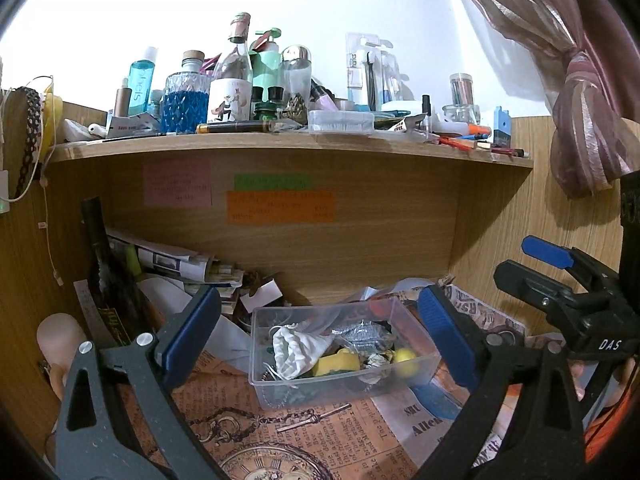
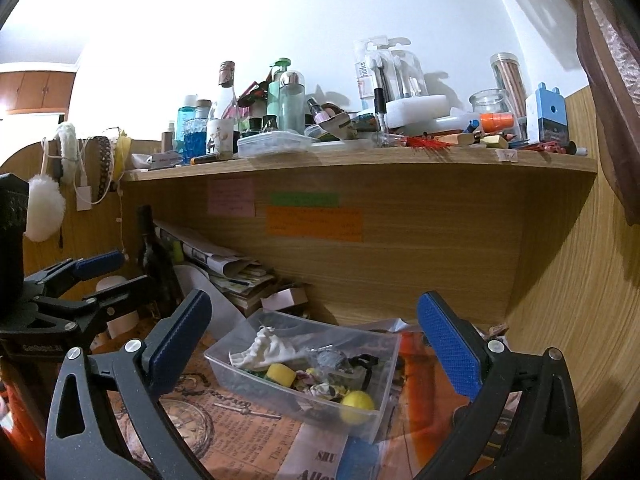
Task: Organize soft objects
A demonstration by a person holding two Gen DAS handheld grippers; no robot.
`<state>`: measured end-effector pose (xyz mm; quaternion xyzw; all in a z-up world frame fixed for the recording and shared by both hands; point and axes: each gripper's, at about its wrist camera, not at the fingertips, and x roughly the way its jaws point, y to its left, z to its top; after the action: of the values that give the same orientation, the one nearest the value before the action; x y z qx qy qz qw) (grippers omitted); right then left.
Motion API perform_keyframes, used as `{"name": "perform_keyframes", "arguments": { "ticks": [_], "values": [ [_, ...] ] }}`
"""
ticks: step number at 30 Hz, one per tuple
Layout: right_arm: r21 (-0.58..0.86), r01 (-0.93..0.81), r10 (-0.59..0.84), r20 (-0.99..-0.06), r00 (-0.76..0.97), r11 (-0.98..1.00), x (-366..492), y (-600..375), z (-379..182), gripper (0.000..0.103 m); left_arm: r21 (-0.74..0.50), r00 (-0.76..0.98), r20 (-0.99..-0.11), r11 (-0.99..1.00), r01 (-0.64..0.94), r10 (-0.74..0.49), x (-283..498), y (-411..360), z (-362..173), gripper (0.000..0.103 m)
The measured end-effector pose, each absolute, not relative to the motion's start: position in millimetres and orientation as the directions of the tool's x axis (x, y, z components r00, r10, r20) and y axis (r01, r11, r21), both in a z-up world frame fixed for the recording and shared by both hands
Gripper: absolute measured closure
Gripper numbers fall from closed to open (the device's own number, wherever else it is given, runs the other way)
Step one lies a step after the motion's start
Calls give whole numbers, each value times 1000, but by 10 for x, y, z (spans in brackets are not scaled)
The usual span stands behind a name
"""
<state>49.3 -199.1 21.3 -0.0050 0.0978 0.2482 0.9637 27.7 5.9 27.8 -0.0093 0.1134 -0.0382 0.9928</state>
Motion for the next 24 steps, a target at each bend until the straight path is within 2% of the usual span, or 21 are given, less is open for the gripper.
{"name": "perform_keyframes", "arguments": {
  "ticks": [24],
  "values": [
    [51,-481,481,-195,855,875,502,-2009,199,0,-30,970,-229,997,73,-78,309,59,258,2]
  ]
}}
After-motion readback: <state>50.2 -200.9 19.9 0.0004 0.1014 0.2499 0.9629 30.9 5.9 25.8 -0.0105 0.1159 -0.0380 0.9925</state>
